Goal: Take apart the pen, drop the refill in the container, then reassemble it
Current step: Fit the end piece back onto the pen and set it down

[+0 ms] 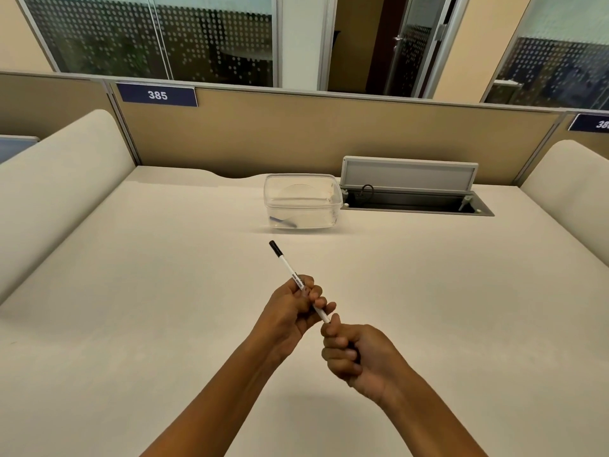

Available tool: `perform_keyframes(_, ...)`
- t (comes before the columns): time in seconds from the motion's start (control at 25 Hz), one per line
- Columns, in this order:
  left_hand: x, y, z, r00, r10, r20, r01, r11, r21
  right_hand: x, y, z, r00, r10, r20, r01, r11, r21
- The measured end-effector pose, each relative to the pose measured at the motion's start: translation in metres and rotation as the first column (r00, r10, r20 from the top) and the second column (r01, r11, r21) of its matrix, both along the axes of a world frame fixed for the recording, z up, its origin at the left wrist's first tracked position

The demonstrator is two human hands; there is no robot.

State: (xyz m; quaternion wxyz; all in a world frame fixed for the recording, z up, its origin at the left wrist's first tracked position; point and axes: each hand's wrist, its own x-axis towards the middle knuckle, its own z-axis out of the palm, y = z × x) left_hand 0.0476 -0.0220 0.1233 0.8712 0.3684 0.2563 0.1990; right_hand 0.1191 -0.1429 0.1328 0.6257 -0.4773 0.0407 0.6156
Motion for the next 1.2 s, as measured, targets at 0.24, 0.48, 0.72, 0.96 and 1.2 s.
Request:
perform_keyframes(0.24,-0.002,-0.005,-0.003,0.994,-0.033,-0.107,0.055,0.976,0.210,-0.007,-0.004,-0.015,0.816,0.089,0.571,-0.042,0.995,-0.094)
perform_keyframes(0.48,0.001,-0.012,-0.027,0.937,0.096,-0.336,0.125,0.806,0.578,0.001,0.001,-0.028,0.344,-0.018,0.939,0.233,0.970,-0.067)
perform_keyframes(0.72,-0.022,-0.008,-0.093,0.635,0.499,-0.590,0.493,0.327,0.806,0.013,0.008,-0.057,-0.086,-0.038,0.996,0.416,0.907,0.071)
perform_keyframes(0.96,-0.043,-0.003,-0.125,0.504,0.625,-0.596,0.672,0.150,0.725,0.016,0.013,-0.089,-0.136,0.104,0.985,0.442,0.896,-0.034)
perform_keyframes(1.2,-0.045,-0.007,-0.124,0.529,0.651,-0.544,0.648,0.103,0.754,0.013,0.013,-0.107,-0.128,0.183,0.975,0.451,0.886,-0.107)
